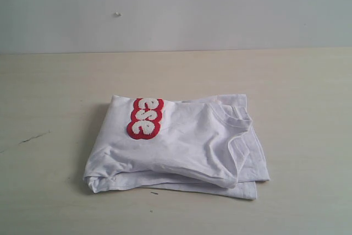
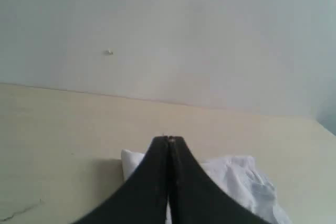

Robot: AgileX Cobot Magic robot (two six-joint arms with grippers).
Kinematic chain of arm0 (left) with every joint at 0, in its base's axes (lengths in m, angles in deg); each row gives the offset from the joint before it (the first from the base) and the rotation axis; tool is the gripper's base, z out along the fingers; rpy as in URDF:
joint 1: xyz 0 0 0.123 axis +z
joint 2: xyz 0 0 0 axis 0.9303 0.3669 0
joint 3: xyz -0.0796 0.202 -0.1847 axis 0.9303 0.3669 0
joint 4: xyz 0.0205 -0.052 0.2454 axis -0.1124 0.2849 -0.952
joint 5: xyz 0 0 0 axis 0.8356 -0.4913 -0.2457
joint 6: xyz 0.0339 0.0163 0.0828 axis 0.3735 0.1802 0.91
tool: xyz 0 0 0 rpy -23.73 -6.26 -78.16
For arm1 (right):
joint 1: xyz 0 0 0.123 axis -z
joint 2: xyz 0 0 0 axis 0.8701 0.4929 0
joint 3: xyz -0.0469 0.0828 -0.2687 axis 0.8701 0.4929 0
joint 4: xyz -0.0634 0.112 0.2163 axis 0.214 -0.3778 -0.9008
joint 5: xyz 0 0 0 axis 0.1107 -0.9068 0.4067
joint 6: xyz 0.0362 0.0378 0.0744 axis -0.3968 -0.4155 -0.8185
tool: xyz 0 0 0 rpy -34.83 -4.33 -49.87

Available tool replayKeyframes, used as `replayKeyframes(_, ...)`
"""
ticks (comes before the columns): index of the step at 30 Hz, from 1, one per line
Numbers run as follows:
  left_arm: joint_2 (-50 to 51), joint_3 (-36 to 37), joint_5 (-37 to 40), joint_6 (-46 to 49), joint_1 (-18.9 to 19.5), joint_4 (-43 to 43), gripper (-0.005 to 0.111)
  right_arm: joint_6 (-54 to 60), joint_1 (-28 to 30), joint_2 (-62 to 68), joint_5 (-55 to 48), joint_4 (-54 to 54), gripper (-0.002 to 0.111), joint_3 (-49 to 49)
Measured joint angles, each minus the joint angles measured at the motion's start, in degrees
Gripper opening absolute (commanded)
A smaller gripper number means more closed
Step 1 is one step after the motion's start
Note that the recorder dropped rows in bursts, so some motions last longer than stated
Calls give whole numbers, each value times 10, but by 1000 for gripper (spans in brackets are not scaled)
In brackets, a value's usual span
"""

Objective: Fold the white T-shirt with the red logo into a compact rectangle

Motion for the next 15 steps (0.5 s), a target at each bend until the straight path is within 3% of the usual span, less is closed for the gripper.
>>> replayKeyframes(4, -33, 0, -33, -53, 3, -87, 0, -1, 0, 0, 0, 0, 0, 0)
replayKeyframes(7, -69, 10, -39, -142, 19, -205, 0, -1, 0, 0, 0, 0, 0, 0)
replayKeyframes(11, -130, 46, -40, -299, 65, -356, 0, -1, 0, 0, 0, 0, 0, 0)
replayKeyframes(15, -180, 75, 13, -408, 127, -454, 0, -1, 0, 0, 0, 0, 0, 0)
